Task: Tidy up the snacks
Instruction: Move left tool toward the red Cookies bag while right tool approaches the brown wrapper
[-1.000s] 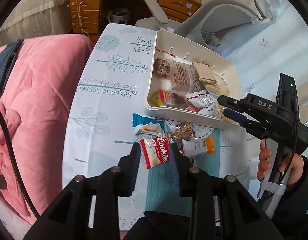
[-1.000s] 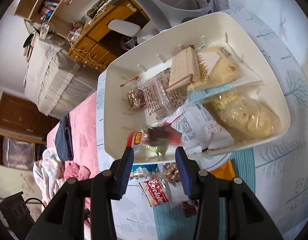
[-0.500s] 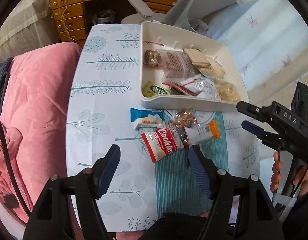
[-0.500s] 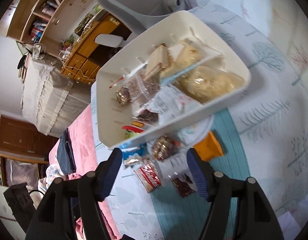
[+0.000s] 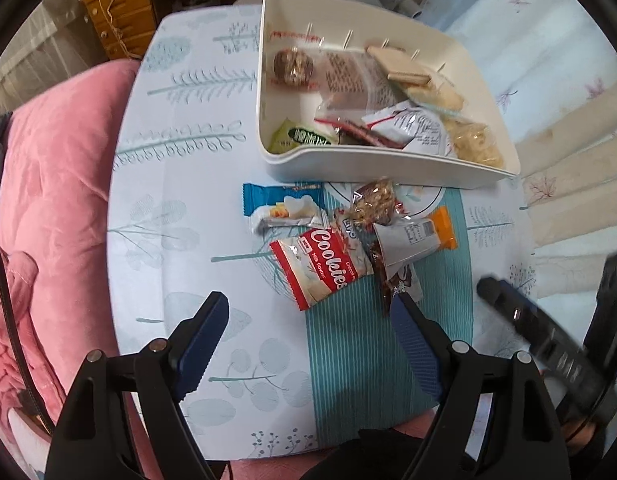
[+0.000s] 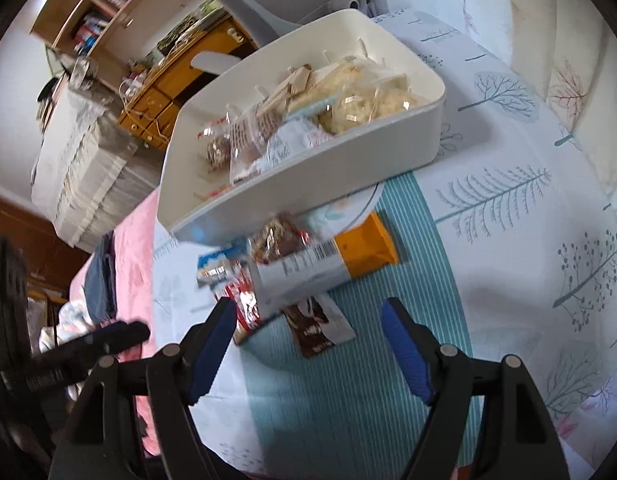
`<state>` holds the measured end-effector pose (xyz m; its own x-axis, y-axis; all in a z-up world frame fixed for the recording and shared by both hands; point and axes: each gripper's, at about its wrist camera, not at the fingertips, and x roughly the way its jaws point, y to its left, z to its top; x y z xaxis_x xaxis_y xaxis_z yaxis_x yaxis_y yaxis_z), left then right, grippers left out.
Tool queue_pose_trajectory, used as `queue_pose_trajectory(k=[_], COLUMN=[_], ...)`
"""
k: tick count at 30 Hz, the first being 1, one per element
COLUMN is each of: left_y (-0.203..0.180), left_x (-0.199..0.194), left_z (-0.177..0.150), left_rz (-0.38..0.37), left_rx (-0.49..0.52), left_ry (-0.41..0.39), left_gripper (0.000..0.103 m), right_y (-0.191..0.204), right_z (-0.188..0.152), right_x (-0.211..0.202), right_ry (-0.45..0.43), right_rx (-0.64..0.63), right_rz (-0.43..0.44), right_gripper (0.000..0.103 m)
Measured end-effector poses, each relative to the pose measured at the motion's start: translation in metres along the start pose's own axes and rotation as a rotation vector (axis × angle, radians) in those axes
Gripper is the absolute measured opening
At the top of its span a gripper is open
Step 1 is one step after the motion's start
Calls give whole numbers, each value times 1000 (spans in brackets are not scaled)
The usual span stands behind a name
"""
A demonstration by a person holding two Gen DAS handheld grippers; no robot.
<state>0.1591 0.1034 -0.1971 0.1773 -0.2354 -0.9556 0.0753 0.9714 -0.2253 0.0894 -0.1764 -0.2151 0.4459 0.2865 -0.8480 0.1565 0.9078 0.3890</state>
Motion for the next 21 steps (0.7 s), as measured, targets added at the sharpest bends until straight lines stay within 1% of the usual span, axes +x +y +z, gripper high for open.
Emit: queue_pose_trajectory(k=[2, 8, 11, 16, 21], left_y=[-2, -1, -2, -1, -4], left_x=[10, 44, 60, 86, 105], left_z=[3, 9, 12, 14, 15], left_rz=[9, 14, 36, 87, 124], left_rx=[-14, -82, -92, -118, -125], left_ry=[24, 95, 109, 124, 141], left_gripper=[82, 82, 82, 82, 82], right_y=[0, 5, 4, 3, 4], right_z=[-8, -25, -32, -41, -47], right_x=[2, 15, 24, 42, 60], right_ry=[-9, -31, -51, -54, -17], right_rx=[-15, -111, -148, -229, -297], right_rz=[4, -36, -63, -113, -122], right_gripper=[75, 75, 75, 75, 75])
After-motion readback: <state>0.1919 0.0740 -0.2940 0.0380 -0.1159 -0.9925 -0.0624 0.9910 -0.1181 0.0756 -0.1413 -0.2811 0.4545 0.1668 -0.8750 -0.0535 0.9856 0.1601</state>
